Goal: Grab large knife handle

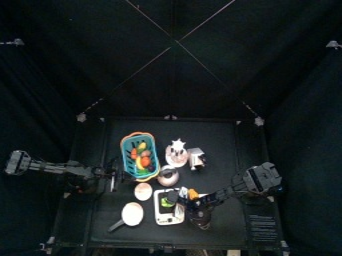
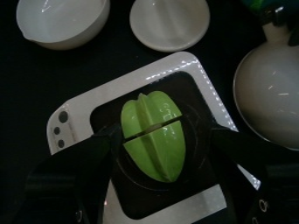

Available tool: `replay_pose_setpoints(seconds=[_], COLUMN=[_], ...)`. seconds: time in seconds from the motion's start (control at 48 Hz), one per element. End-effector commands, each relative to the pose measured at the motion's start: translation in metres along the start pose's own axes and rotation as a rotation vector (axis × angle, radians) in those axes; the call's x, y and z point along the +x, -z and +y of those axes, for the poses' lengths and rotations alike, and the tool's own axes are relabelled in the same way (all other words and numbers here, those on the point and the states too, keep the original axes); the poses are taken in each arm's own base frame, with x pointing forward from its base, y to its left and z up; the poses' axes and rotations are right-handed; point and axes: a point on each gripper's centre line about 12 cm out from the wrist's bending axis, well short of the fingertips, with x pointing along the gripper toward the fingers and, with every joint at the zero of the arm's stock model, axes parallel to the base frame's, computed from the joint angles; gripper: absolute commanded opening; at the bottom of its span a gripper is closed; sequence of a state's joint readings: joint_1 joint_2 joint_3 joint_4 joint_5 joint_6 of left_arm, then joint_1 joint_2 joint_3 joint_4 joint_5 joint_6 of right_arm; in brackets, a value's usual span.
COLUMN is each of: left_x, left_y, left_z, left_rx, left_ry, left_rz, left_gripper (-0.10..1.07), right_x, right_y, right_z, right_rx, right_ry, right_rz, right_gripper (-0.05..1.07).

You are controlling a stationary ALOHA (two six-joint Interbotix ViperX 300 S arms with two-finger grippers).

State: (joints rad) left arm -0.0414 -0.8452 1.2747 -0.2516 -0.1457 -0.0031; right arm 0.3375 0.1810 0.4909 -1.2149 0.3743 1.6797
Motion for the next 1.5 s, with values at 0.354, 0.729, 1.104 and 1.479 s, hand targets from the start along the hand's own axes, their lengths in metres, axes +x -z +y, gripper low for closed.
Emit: replay_pose_setpoints(seconds=[0.354,0.729,1.104,1.479], left_x=[0.001,0.001,0.001,0.001], left_y=[-0.004,-0.005,-0.003,-0.004], left_z=[-0.001,0.0,0.0,0.001], left_rx=[-0.002,-0.009,-0.009,-0.01], left_ry=[0.001,-0.002,-0.004,-0.008], left_rz=[-0.012,-0.013,-0.01,-0.011], left_gripper=[-0.03,-0.03,-0.03,-0.03], right_x=[-0.094,-0.149,-0.181,-0.18], right_y=[-0.008,0.076,0.13,0.159], right_z=[-0.013,-0.04,-0.058,-0.078], right_rx=[0.014,0.227,0.358,0.381], right_ry=[0.053,0.171,0.249,0.326], right_rz=[-0.123,0.133,0.352,0.436], right_gripper=[0.98,0.97,0.97,0.97])
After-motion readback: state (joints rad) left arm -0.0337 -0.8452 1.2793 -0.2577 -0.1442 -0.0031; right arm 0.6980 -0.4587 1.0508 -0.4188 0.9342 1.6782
